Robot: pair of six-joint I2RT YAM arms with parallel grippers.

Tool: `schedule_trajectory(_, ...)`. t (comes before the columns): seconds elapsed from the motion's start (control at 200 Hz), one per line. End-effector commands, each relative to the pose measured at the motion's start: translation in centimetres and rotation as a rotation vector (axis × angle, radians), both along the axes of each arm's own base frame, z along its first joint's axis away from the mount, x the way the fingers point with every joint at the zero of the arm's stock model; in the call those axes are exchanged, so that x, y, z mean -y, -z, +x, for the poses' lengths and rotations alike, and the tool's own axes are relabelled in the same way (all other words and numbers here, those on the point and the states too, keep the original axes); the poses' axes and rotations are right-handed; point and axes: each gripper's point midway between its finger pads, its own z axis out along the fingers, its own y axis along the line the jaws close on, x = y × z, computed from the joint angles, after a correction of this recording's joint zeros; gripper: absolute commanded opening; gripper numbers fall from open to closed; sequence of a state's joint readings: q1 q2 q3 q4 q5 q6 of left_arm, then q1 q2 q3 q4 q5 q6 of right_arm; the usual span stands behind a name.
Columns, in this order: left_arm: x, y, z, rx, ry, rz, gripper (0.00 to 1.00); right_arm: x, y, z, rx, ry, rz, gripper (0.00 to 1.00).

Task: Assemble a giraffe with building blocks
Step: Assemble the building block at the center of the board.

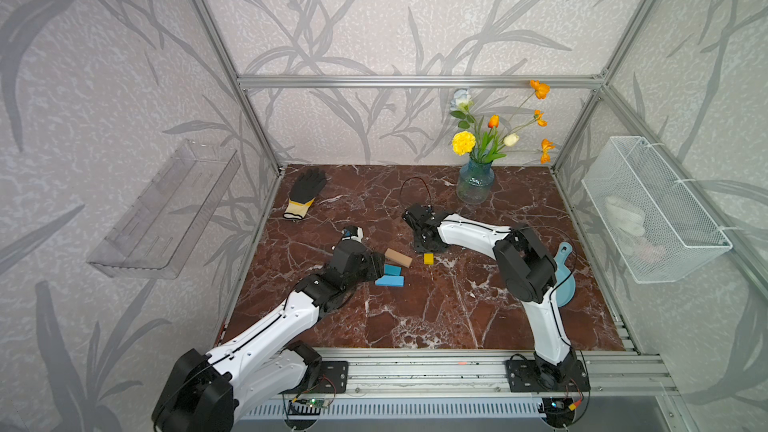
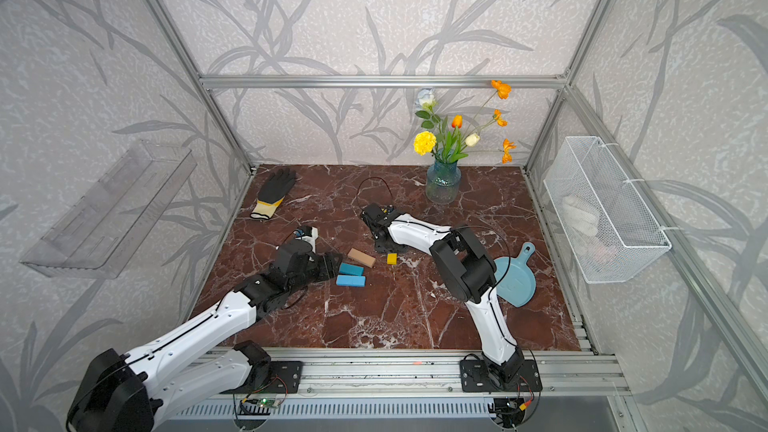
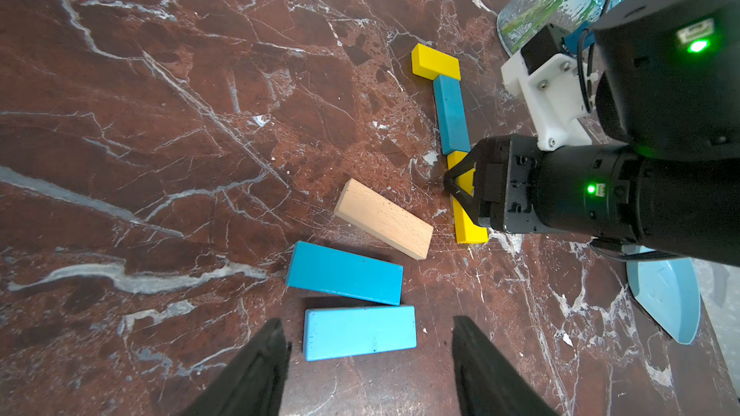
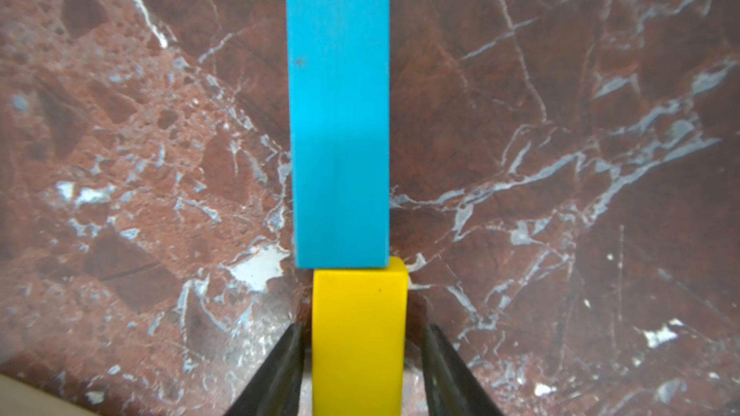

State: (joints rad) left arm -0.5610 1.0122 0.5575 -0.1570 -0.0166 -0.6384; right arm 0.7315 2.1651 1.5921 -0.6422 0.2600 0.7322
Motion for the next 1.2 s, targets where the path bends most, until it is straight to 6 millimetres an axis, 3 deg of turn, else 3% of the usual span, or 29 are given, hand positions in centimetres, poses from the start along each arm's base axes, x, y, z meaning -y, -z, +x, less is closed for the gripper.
schedule_trajectory(0.0,0.3,-1.5,0.6,0.031,0.009,-0.010,0.67,-0.2,-0.5,-0.5,-0.011,-0.010,0.013,0.49)
schedule_trajectory(0.825,0.2,-1.5,0.5,0.030,0.007,-0.008,0.67,-1.4,-0.7,-0.3,0.007,-0.029,0.089,0.49)
schedule_trajectory(1.195,0.2,-1.5,0.4,0.029,0.009,-0.010,0.67,0.1,-1.1,-0.2,0.037,-0.002,0.016,0.49)
